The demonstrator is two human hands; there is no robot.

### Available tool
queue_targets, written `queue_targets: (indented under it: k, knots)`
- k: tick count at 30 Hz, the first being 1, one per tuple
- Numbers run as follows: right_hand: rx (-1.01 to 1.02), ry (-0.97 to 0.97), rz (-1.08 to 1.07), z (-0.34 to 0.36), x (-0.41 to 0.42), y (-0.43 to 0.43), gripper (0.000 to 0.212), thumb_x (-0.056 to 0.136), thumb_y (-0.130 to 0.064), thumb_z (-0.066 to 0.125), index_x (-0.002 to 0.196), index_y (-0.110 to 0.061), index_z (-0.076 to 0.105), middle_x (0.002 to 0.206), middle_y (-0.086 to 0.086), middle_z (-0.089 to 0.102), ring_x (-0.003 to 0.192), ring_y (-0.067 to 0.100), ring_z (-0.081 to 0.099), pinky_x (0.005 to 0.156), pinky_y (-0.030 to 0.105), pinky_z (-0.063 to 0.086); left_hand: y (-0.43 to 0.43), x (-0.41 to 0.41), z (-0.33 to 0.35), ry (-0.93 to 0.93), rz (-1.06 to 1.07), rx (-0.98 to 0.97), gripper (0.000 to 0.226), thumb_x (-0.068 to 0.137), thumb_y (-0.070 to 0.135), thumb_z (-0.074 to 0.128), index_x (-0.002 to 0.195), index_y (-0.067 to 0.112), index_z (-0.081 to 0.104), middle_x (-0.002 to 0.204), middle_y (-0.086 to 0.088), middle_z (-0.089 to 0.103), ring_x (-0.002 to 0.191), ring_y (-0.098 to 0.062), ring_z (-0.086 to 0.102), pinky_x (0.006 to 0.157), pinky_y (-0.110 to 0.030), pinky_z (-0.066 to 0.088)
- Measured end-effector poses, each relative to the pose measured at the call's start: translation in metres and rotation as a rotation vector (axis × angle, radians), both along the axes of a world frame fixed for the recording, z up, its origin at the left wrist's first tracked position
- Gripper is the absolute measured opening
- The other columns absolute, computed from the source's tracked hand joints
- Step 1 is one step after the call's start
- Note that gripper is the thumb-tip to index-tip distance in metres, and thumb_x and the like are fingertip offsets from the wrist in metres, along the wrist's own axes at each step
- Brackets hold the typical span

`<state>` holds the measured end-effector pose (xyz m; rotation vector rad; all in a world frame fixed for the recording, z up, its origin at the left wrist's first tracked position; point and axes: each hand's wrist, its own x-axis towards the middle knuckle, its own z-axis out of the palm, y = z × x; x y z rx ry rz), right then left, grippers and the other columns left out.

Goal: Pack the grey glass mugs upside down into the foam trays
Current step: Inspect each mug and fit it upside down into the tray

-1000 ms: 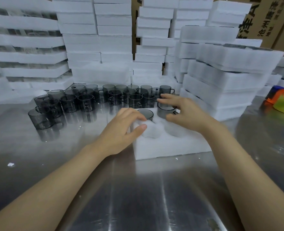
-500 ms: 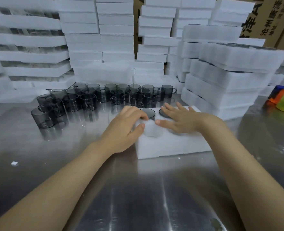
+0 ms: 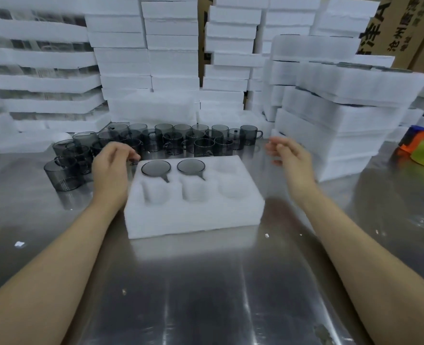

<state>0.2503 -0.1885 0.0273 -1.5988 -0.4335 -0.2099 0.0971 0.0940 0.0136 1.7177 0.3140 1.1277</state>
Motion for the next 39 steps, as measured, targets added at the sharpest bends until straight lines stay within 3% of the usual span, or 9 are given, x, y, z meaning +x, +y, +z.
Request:
queue_targets:
  k: [3, 7, 10, 14, 18, 21, 25, 31, 39]
  knots:
    - [-0.17, -0.061, -0.001, -0.026, 0.013, 0.017, 0.027, 0.098, 0.002, 0.043, 0.113, -0.006, 0.064, 0.112, 0.007, 0.064, 0.099, 0.013, 0.059, 0.091, 0.026, 0.048, 0.003, 0.018, -0.004, 0.04, 0.031, -0.253, 0.021, 0.095, 0.008, 0.053, 0.08, 0.021, 0.06, 0.077, 0.005, 0.059, 0.068, 0.0, 0.055, 0.065, -0.01, 0.045]
    - [-0.464, -0.283, -0.007, -0.029, 0.035, 0.043, 0.029, 0.093, 0.001, 0.048, 0.118, -0.005, 0.064, 0.125, 0.011, 0.056, 0.119, 0.026, 0.051, 0.098, 0.007, 0.031, 0.009, 0.029, -0.008, 0.128, 0.036, -0.235, 0.015, 0.096, 0.007, 0.05, 0.089, 0.014, 0.062, 0.074, 0.005, 0.055, 0.066, -0.002, 0.05, 0.058, -0.004, 0.039]
    - [-0.598, -0.217, 0.081, -0.028, 0.049, 0.061, 0.04, 0.098, -0.03, 0.05, 0.136, -0.02, 0.05, 0.144, 0.004, 0.042, 0.134, 0.021, 0.038, 0.112, 0.036, 0.03, 0.01, 0.03, -0.01, 0.125, 0.069, -0.235, 0.021, 0.098, 0.007, 0.042, 0.088, 0.013, 0.06, 0.068, 0.003, 0.051, 0.06, -0.004, 0.046, 0.054, -0.009, 0.037]
    - [-0.987, -0.402, 0.127, -0.034, 0.072, 0.069, 0.057, 0.099, -0.026, 0.049, 0.151, -0.023, 0.026, 0.159, -0.001, 0.019, 0.145, 0.017, 0.013, 0.115, 0.038, 0.019, 0.008, 0.03, -0.009, 0.192, 0.058, -0.284, 0.025, 0.092, 0.011, 0.047, 0.072, 0.02, 0.057, 0.069, 0.004, 0.051, 0.062, -0.005, 0.045, 0.056, -0.017, 0.035]
    - [-0.909, -0.487, 0.041, -0.033, 0.075, 0.069, 0.019, 0.093, -0.053, 0.047, 0.108, -0.045, 0.053, 0.122, -0.02, 0.05, 0.102, -0.014, 0.048, 0.081, 0.02, 0.035, 0.004, 0.03, -0.006, 0.284, 0.081, -0.249, 0.024, 0.09, 0.013, 0.045, 0.067, 0.017, 0.051, 0.068, 0.003, 0.049, 0.062, -0.008, 0.042, 0.053, -0.019, 0.031]
    - [-0.747, -0.454, -0.029, -0.033, 0.068, 0.067, 0.005, 0.09, -0.035, 0.049, 0.086, -0.038, 0.051, 0.109, -0.014, 0.046, 0.094, 0.006, 0.052, 0.071, 0.022, 0.036, 0.003, 0.03, -0.006, 0.291, 0.092, -0.192, 0.024, 0.09, 0.009, 0.04, 0.067, 0.013, 0.046, 0.066, 0.0, 0.044, 0.059, -0.01, 0.036, 0.043, -0.013, 0.029]
    - [-0.405, -0.29, -0.063, -0.036, 0.065, 0.055, 0.015, 0.086, -0.006, 0.065, 0.089, -0.014, 0.053, 0.107, 0.003, 0.045, 0.092, 0.021, 0.051, 0.078, 0.018, 0.041, 0.002, 0.027, -0.004, 0.319, 0.101, -0.11, 0.023, 0.091, 0.006, 0.036, 0.07, 0.01, 0.043, 0.067, -0.001, 0.041, 0.058, -0.009, 0.034, 0.043, -0.012, 0.029]
    - [0.288, 0.131, 0.069, -0.033, 0.03, 0.025, 0.017, 0.095, -0.01, 0.058, 0.084, -0.018, 0.047, 0.098, 0.003, 0.049, 0.088, 0.014, 0.056, 0.089, 0.039, 0.054, -0.003, 0.022, -0.007, 0.283, 0.078, -0.137, 0.037, 0.098, 0.02, 0.042, 0.063, 0.017, 0.032, 0.062, -0.001, 0.033, 0.059, -0.014, 0.028, 0.054, -0.029, 0.023]
    - [-0.013, -0.211, -0.041, -0.009, -0.003, -0.006, 0.067, 0.075, -0.016, 0.081, 0.132, -0.026, 0.048, 0.126, -0.011, 0.054, 0.116, 0.008, 0.056, 0.097, 0.024, 0.047, -0.035, 0.019, -0.013, 0.243, -0.078, -0.04, 0.028, 0.103, 0.025, 0.041, 0.076, 0.017, 0.041, 0.075, 0.002, 0.045, 0.07, -0.013, 0.041, 0.062, -0.029, 0.032]
